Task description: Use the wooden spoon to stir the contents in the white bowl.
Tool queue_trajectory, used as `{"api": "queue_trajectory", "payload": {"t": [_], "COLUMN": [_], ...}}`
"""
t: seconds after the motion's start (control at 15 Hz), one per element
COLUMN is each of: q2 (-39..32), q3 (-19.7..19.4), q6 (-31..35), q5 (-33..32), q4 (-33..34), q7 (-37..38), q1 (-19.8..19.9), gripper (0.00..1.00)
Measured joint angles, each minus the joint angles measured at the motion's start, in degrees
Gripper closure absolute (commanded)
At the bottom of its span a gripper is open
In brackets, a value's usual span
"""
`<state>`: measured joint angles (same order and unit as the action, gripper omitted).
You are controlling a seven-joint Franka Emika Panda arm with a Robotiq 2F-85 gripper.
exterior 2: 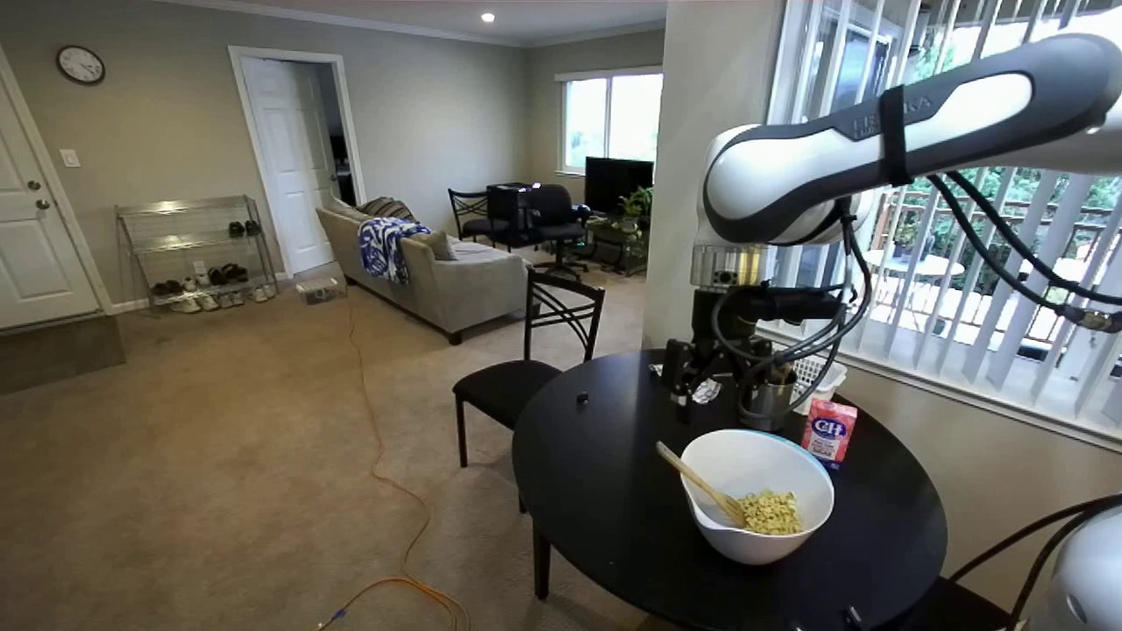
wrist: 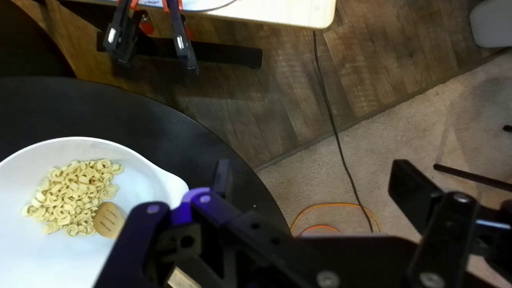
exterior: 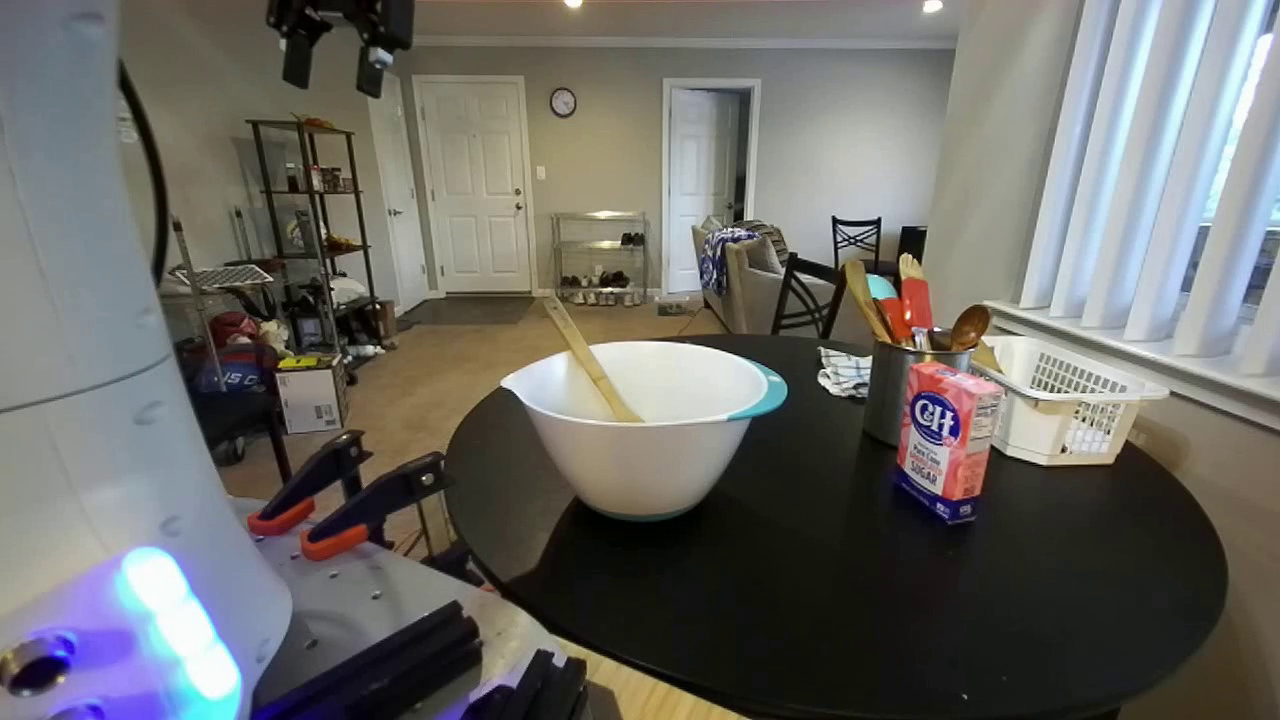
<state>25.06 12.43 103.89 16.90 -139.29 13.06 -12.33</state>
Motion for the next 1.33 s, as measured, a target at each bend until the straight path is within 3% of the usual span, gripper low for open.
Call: {"api": "queue_trajectory", "payload": {"t": [0.27, 0.47, 0.6, 0.93, 1.33], "q2": [-9.9, -20.9, -27.6, -39.2, -49.5], "q3": [3.1, 4.3, 3.7, -2.5, -6.8], "q6": [15.1, 26.2, 29.9, 28.9, 20.3], "q5": [-3.8, -13.1, -21.3, -37.8, -40.0], "q4": [1.7, 4.7, 7.5, 15.4, 25.4], "q7": [6.9, 17.5, 26.8, 47.7, 59.5], "q1": [1.7, 2.6, 2.6, -1.3, -8.2], "gripper": [0.0, 0.0, 0.0, 0.0, 0.0]}}
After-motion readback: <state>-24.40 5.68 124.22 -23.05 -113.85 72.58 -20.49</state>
